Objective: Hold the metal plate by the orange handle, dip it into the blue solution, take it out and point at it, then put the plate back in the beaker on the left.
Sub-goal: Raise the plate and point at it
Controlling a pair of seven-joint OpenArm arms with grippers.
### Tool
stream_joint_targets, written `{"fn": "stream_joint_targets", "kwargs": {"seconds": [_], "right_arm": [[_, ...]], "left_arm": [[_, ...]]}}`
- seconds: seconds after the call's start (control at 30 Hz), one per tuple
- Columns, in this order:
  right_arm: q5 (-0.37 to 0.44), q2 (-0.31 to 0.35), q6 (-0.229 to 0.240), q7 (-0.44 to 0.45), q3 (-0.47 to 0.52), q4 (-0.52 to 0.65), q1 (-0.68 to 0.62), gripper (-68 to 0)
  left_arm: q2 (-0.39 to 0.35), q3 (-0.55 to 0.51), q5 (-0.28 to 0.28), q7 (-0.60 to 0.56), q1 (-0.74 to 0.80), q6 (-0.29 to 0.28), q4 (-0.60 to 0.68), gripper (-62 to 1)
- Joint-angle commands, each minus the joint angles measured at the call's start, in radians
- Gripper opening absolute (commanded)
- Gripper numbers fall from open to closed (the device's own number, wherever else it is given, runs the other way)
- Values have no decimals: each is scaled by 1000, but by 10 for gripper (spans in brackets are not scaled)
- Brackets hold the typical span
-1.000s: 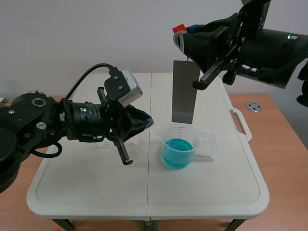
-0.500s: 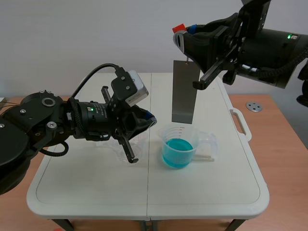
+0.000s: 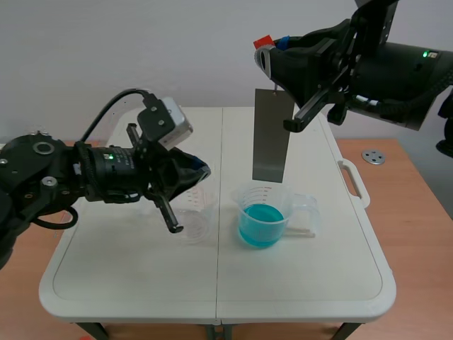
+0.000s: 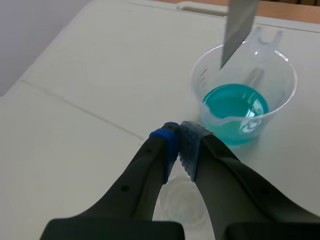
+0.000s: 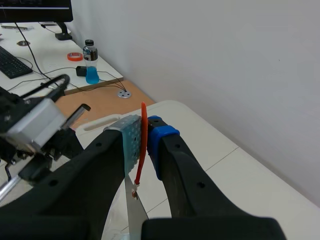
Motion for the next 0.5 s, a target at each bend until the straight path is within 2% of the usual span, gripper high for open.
{"fn": "stream_joint_targets", "kwargs": {"seconds": [0.0, 0.33, 0.47], "right_arm": [[19, 5, 7, 15, 3, 26, 11, -664], [19, 5, 7, 15, 3, 26, 11, -664], [19, 5, 7, 15, 3, 26, 11, -664]], "left_arm": [[-52, -46, -42, -14, 32, 2, 62, -590], [-299, -332, -244, -25, 356, 2, 251, -590], [-375, -467, -256, -74, 537, 3, 271, -590]]}}
